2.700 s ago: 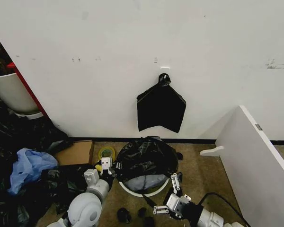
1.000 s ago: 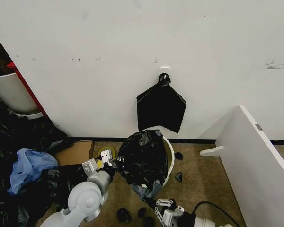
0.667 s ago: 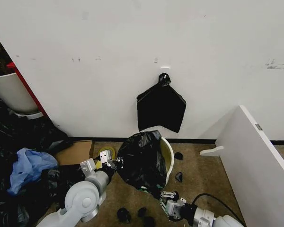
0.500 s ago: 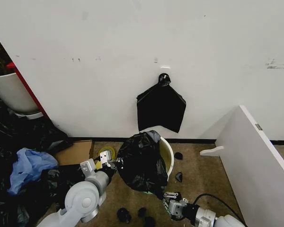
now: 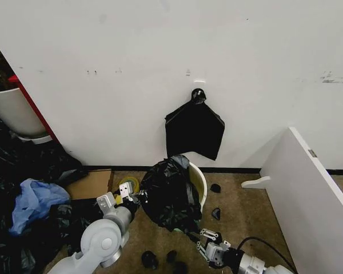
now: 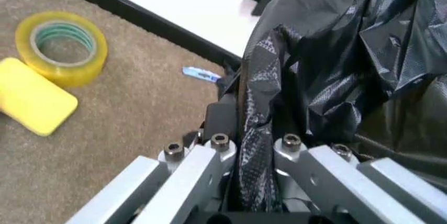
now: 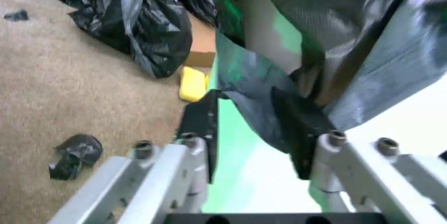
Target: Place the garbage bag over the trash bin.
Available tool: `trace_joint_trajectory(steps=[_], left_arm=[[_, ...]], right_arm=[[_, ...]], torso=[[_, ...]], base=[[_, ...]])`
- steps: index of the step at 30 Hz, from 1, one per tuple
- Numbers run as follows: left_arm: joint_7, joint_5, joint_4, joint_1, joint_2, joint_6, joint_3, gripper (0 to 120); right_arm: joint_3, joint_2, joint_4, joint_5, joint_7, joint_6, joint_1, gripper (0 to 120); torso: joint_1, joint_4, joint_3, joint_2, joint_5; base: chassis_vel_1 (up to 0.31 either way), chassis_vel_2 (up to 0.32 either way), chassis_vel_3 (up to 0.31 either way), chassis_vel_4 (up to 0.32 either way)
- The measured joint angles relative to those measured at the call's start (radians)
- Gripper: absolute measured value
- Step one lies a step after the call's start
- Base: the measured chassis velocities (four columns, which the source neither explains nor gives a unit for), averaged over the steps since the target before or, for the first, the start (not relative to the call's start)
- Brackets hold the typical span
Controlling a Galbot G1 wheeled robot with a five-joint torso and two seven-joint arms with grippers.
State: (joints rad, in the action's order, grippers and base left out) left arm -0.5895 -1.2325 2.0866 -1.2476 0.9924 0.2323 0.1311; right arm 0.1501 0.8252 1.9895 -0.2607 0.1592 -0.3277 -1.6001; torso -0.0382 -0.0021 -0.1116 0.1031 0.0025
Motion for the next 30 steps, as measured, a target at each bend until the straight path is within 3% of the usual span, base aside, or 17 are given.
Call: trace_joint_trajectory(steps=[11,15,18,19,20,22,27,30], left_arm=[[-0.052,-0.003,-0.009,0.005,0.017,-0.039,0.005,3],[-0.053,0.05,-0.015,0.003,0.012,-0.049,-0.002,3],[-0.048,0.134,-0.022,-0.002,0.009,-0.059,-0.023,3],[-0.048,0.134,-0.022,-0.002,0.009,-0.059,-0.023,3],[-0.043,0.162,-0.022,-0.005,0.009,-0.064,-0.028,3],[-0.032,0.201,-0.023,-0.011,0.011,-0.069,-0.039,3],[-0.015,0.252,-0.02,-0.015,0.02,-0.073,-0.057,3],[0.004,0.283,-0.02,-0.017,0.021,-0.081,-0.064,3]], right_arm=[[0.025,-0.024,0.071,0.013,-0.032,-0.022,-0.076,73],[0.031,-0.028,0.141,0.039,-0.075,0.026,-0.113,84],[0.007,-0.015,0.34,0.166,-0.285,0.383,-0.147,98],[0.007,-0.015,0.34,0.166,-0.285,0.383,-0.147,98],[-0.005,-0.009,0.387,0.239,-0.343,0.487,-0.135,99],[-0.012,0.0,0.43,0.324,-0.398,0.582,-0.084,100],[-0.012,0.012,0.429,0.378,-0.392,0.621,0.024,100],[-0.027,0.058,0.422,0.452,-0.368,0.702,0.086,98]], torso=[[0.0,0.0001,0.0,0.0,0.0001],[0.0,0.0001,0.0,0.0,0.0002],[0.0,-0.0001,0.0,0.0,-0.0004],[0.0,-0.0001,0.0,0.0,-0.0004],[0.0,-0.0002,0.0,0.0,-0.0004],[0.0,0.0,0.0,0.0,0.0],[0.0,0.0003,0.0,0.0,0.0001],[0.0,0.0001,0.0,0.0,0.0003]], base=[[0.0,0.0,0.0,0.0],[0.0,0.0,0.0,0.0],[0.0,0.0,0.0,0.0],[0.0,0.0,0.0,0.0],[0.0,0.0,0.0,0.0],[0.0,0.0,0.0,0.0],[0.0,0.0,0.0,0.0],[0.0,0.0,0.0,0.0]])
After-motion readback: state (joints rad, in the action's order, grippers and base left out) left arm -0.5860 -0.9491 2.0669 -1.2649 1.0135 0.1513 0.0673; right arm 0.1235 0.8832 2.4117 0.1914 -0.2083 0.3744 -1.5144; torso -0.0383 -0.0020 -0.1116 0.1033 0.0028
